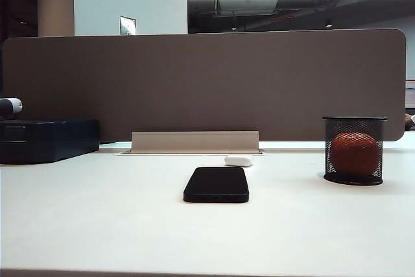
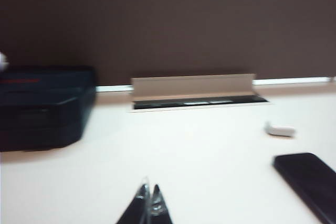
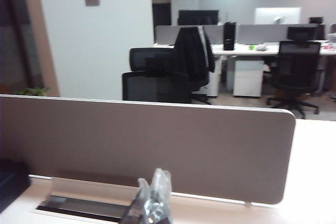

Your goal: Find the wireless headphone case on the desktop and place it on the left side of the phone.

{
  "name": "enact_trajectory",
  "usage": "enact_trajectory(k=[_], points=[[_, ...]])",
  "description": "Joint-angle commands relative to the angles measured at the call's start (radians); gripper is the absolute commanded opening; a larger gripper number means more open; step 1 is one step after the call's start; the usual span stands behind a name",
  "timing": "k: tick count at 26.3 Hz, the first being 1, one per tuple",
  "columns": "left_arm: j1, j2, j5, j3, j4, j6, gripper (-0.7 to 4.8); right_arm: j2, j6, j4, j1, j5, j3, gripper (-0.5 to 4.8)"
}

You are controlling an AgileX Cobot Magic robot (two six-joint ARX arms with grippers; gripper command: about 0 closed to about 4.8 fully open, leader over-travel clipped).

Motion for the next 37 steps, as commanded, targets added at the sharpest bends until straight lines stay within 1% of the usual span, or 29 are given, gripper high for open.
enact_trajectory(k=[1,6,8,12,16,18,19,23,25,32,37], points=[[-0.002,0.001,0.088,0.003,0.016,0.008,-0.06,0.113,-0.003,-0.111,0.0,-0.058,0.187,-0.05],[-0.002,0.001,0.168,0.003,0.015,0.008,-0.06,0.24,-0.003,-0.302,0.0,-0.067,0.382,-0.05],[-0.002,0.001,0.206,0.003,0.015,0.008,-0.06,0.291,-0.003,-0.372,0.001,-0.113,0.447,-0.05],[-0.002,0.001,0.277,0.003,0.011,0.007,-0.06,0.364,-0.002,-0.447,0.002,-0.216,0.523,-0.05],[-0.002,0.001,0.355,0.003,0.007,0.007,-0.06,0.423,-0.002,-0.508,0.001,-0.295,0.555,-0.05],[-0.002,0.001,0.394,0.003,0.007,0.007,-0.05,0.463,-0.002,-0.555,0.001,-0.352,0.558,-0.05],[-0.002,0.001,0.401,0.003,0.006,0.007,-0.05,0.478,-0.002,-0.581,0.001,-0.362,0.558,-0.05],[-0.001,0.001,0.401,0.003,-0.008,0.007,-0.05,0.533,-0.003,-0.695,0.002,-0.368,0.558,-0.04],[-0.001,0.001,0.401,0.002,-0.02,0.007,-0.05,0.578,-0.003,-0.791,0.002,-0.367,0.558,0.0],[-0.001,0.001,0.401,0.002,-0.03,0.008,-0.05,0.618,0.003,-0.795,0.002,-0.357,0.557,-0.01],[-0.001,0.001,0.401,0.002,-0.037,0.008,-0.05,0.632,0.051,-0.797,0.001,-0.326,0.557,-0.01]])
